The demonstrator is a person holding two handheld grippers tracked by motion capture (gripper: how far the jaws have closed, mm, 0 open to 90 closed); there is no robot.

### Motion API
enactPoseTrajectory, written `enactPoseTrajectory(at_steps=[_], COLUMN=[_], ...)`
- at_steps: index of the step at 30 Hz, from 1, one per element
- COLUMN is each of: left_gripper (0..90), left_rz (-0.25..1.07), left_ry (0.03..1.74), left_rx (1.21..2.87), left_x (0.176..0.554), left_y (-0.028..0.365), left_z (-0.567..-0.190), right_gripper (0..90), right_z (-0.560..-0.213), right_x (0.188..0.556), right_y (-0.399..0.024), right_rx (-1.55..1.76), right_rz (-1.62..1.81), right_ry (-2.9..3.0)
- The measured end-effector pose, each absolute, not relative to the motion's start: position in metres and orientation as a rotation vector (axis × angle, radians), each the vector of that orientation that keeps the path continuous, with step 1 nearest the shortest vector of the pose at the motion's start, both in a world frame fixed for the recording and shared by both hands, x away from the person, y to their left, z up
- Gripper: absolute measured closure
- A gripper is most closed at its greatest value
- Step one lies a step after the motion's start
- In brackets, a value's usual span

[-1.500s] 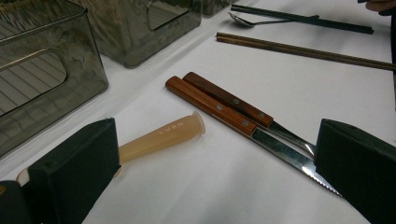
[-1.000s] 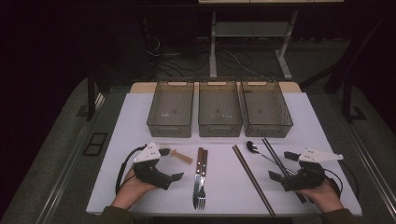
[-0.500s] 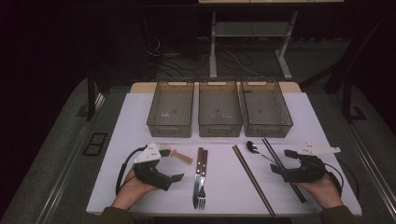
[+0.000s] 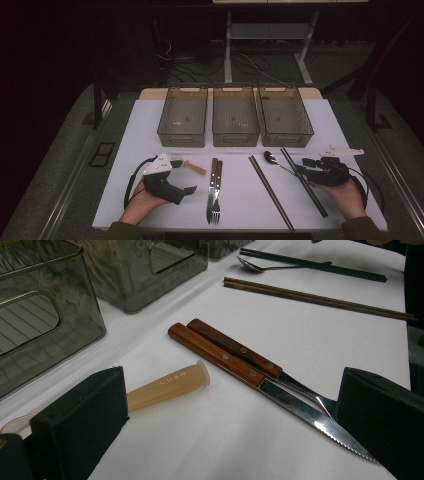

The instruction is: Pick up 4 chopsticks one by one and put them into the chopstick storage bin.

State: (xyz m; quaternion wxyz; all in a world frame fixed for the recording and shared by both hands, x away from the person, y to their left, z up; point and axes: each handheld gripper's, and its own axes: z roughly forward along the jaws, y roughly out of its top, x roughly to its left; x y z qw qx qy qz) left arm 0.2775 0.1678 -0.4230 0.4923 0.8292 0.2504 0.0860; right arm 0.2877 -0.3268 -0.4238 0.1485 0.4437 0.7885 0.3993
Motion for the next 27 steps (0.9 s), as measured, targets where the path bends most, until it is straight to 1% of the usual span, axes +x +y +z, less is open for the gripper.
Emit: enactPoseTrajectory(at_steps=[4,11,18,27], left_gripper=[0.0,0.0,0.0,0.0], left_rz=[0.208,0.212,0.224,0.227], left_ry=[0.613,0.622,0.632,0.637], left_rx=[2.002,2.006,2.024,2.029], left_x=[0.277,0.278,0.277,0.276], left_y=[0.168,0.168,0.166,0.169], left_z=[-0.423,-0.424,-0.426,-0.426], right_gripper=[73.2,89.7,89.9,89.9], right_z=[-0.425,-0.429,-0.441,-0.444], right_x=[0.297,0.316,0.336,0.354], right_y=[-0.325,-0.322,-0.317,-0.312], right_rx=[1.3,1.329,1.363,1.382], right_rz=[1.117,1.069,0.998,0.959], right_ry=[2.26,2.263,2.29,2.297])
